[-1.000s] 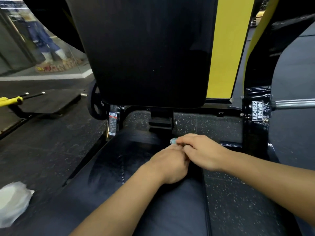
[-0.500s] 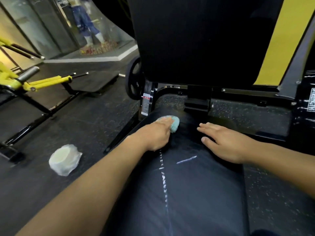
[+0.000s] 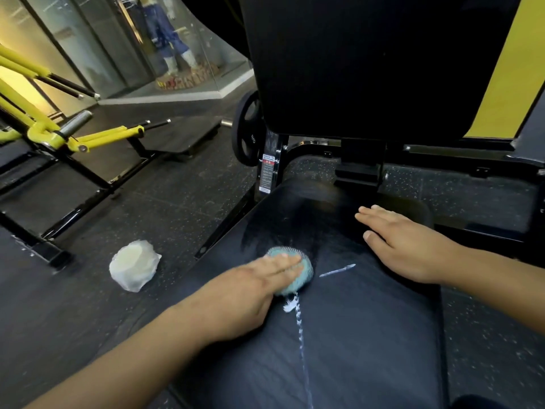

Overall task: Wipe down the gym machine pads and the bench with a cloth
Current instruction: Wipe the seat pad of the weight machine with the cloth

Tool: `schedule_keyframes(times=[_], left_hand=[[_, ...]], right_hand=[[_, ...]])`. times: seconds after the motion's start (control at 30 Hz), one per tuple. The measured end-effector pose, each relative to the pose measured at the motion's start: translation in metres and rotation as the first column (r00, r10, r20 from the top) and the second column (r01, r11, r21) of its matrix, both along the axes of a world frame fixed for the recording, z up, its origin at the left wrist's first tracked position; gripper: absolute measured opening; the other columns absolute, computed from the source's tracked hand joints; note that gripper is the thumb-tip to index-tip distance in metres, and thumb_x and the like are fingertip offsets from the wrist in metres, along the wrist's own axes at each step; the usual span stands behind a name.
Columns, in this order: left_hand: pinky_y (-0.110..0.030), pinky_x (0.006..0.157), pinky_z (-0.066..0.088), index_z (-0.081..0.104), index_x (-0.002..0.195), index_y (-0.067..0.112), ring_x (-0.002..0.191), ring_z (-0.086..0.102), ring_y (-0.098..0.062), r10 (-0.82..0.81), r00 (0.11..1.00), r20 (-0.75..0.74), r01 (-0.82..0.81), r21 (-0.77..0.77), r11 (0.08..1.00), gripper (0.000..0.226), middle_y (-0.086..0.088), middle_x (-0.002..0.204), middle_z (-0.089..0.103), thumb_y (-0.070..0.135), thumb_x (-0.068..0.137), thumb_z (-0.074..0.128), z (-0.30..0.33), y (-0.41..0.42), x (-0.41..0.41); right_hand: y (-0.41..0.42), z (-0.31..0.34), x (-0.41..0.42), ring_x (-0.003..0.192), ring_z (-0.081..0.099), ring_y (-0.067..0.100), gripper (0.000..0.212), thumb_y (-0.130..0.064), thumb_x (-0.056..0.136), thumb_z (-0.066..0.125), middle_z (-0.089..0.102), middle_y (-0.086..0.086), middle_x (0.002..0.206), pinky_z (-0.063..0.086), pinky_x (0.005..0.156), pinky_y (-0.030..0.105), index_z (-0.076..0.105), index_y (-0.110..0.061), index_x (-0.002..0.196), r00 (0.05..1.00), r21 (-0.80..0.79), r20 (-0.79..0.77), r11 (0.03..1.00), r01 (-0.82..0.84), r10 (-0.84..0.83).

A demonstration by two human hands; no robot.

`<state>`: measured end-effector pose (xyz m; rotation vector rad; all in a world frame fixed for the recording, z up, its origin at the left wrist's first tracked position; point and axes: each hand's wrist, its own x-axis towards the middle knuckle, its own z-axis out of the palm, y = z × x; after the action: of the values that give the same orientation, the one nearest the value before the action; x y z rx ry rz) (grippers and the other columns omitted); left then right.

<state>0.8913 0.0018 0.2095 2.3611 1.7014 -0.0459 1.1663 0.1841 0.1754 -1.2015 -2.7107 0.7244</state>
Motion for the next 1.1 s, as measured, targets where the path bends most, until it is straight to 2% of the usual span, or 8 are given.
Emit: schedule_keyframes(times=[0.13,0.27,0.4,0.57,0.73,0.83,0.93,1.1], left_hand=[[-0.005,0.117,-0.003,0.026,0.163,0.024,0.155,0.016,-0.004,0.209,0.978,0.013,-0.209,0.047,0.977,0.073,0.007,0.170,0.018,0.000,0.095,0.038,-0.008,0.067,-0.026],[-0.011,0.120,-0.001,0.028,0.163,0.017,0.157,0.015,-0.010,0.341,0.937,0.069,-0.343,0.014,0.939,0.067,0.000,0.171,0.019,0.001,0.098,0.037,-0.013,0.105,-0.028],[-0.023,0.128,0.007,0.033,0.161,0.023,0.156,0.019,-0.008,0.269,0.956,0.116,-0.269,-0.008,0.963,0.068,0.005,0.169,0.023,0.002,0.096,0.038,-0.014,0.062,-0.015],[-0.021,0.127,0.009,0.037,0.160,0.026,0.155,0.012,0.004,0.077,0.976,0.206,-0.068,-0.055,0.996,0.071,0.013,0.169,0.023,0.004,0.092,0.034,0.000,-0.035,0.010],[-0.028,0.125,0.024,0.044,0.156,0.026,0.155,0.021,-0.002,0.008,0.986,0.165,-0.017,0.052,0.998,0.063,0.014,0.167,0.029,0.013,0.096,0.031,-0.002,-0.084,0.014],[-0.023,0.127,0.010,0.030,0.162,0.026,0.156,0.011,0.000,0.066,0.992,0.108,-0.067,0.001,0.998,0.070,0.013,0.170,0.020,0.013,0.094,0.023,-0.003,-0.061,0.008],[-0.019,0.126,0.004,0.023,0.164,0.025,0.156,0.009,-0.001,0.202,0.977,0.063,-0.203,0.015,0.979,0.072,0.009,0.171,0.015,0.006,0.095,0.032,-0.009,-0.013,-0.009],[-0.018,0.126,0.005,0.026,0.163,0.020,0.157,0.014,-0.008,0.371,0.924,0.089,-0.373,0.014,0.928,0.068,0.002,0.171,0.020,0.002,0.099,0.036,-0.017,0.067,-0.033]], right_hand=[[0.002,0.001,-0.004,0.157,0.000,0.003,0.056,-0.037,0.111,0.030,0.011,-0.013,0.171,-0.002,0.119,0.018,0.020,-0.024,0.165,1.000,0.004,0.011,1.000,-0.014,0.014],[0.007,0.003,-0.013,0.156,-0.002,0.003,0.056,-0.036,0.112,0.028,0.009,-0.012,0.172,-0.005,0.119,0.018,0.018,-0.023,0.165,0.998,-0.005,0.027,0.999,-0.048,0.048],[0.014,0.006,-0.031,0.147,-0.005,-0.008,0.055,-0.036,0.112,0.029,0.010,-0.014,0.171,-0.005,0.117,0.016,0.018,-0.027,0.165,0.992,-0.028,0.042,0.992,-0.121,0.122],[0.018,0.007,-0.057,0.146,-0.003,-0.012,0.052,-0.035,0.112,0.032,0.012,-0.019,0.169,-0.005,0.117,0.014,0.023,-0.033,0.163,0.980,-0.052,-0.016,0.979,-0.199,0.198],[0.023,0.004,-0.058,0.145,-0.005,-0.015,0.052,-0.037,0.112,0.031,0.010,-0.026,0.166,-0.009,0.107,0.000,0.022,-0.035,0.163,0.970,-0.033,-0.001,0.970,-0.242,0.242],[0.029,0.007,-0.058,0.148,0.001,-0.012,0.051,-0.036,0.112,0.033,0.013,-0.026,0.166,-0.001,0.117,0.011,0.025,-0.036,0.162,0.965,-0.049,0.002,0.964,-0.262,0.263],[0.034,0.009,-0.056,0.150,0.003,-0.011,0.050,-0.034,0.112,0.035,0.016,-0.027,0.166,0.006,0.125,0.021,0.027,-0.040,0.161,0.963,-0.057,0.001,0.961,-0.270,0.270],[0.030,0.005,-0.051,0.149,0.000,-0.012,0.051,-0.031,0.113,0.032,0.011,-0.027,0.166,0.001,0.120,0.016,0.024,-0.037,0.162,0.962,-0.054,-0.008,0.961,-0.273,0.273]])
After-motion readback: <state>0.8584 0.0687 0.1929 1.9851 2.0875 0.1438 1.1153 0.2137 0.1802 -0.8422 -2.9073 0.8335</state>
